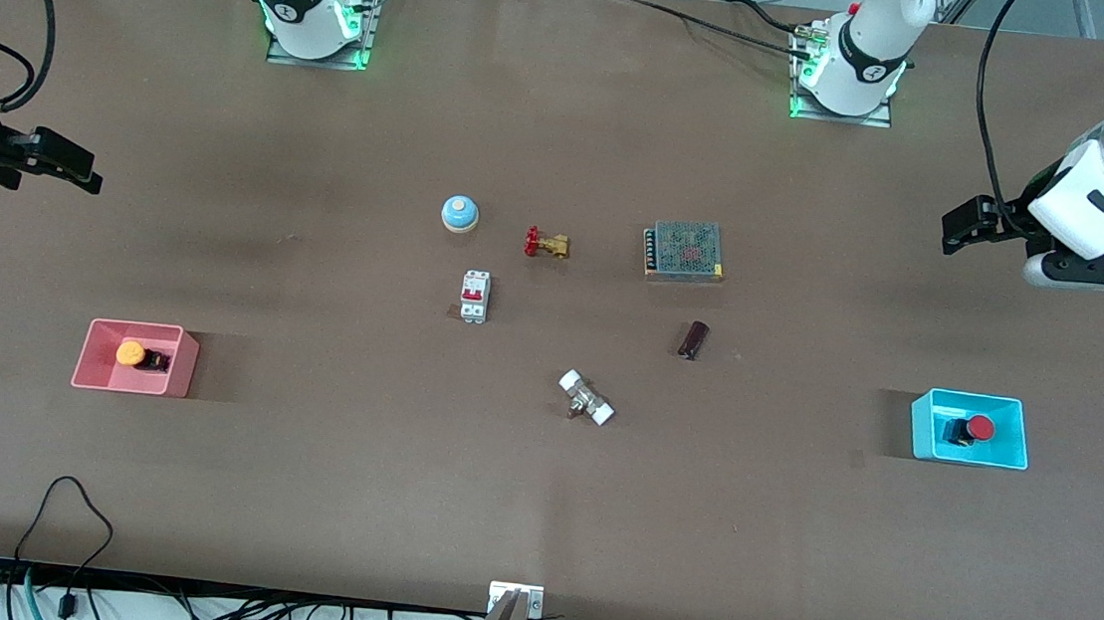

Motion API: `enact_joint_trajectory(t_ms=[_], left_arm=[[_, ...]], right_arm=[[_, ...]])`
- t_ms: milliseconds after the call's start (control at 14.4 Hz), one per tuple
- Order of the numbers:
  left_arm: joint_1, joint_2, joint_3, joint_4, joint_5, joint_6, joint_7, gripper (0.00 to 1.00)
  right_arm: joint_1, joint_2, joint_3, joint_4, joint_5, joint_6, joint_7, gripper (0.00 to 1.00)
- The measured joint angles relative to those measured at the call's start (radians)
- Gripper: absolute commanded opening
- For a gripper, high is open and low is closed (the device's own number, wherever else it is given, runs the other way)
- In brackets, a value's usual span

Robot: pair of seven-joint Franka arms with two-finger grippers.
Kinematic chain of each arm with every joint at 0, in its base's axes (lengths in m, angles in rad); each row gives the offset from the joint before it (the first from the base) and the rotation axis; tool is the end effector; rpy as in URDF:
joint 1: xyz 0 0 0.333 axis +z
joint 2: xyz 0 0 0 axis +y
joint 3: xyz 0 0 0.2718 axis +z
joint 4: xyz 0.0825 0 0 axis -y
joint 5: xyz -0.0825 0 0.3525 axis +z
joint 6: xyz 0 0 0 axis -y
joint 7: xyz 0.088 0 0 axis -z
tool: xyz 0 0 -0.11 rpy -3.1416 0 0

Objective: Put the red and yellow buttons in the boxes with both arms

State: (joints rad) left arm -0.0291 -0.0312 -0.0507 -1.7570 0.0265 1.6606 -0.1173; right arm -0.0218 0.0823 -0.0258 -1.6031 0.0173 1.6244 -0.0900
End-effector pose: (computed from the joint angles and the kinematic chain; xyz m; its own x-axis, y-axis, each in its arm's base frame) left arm 0.5142 -0.0387 0.5189 0.9975 0.0354 -0.0615 0.0332 -0.9988 -0.0352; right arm 0.5448 -0.0237 0.5236 0.9974 0.0415 -0.0593 0.0403 -0.9990 -0.0205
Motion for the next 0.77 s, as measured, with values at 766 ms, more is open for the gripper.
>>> enact_joint_trajectory(t_ms=[766], left_arm=[[0.000,0.000,-0.001,0.006,0.000,0.001,0.026,1.00]], right_arm=[[-0.012,0.000,0.012,-0.001,-0.008,-0.021,0.007,1.00]])
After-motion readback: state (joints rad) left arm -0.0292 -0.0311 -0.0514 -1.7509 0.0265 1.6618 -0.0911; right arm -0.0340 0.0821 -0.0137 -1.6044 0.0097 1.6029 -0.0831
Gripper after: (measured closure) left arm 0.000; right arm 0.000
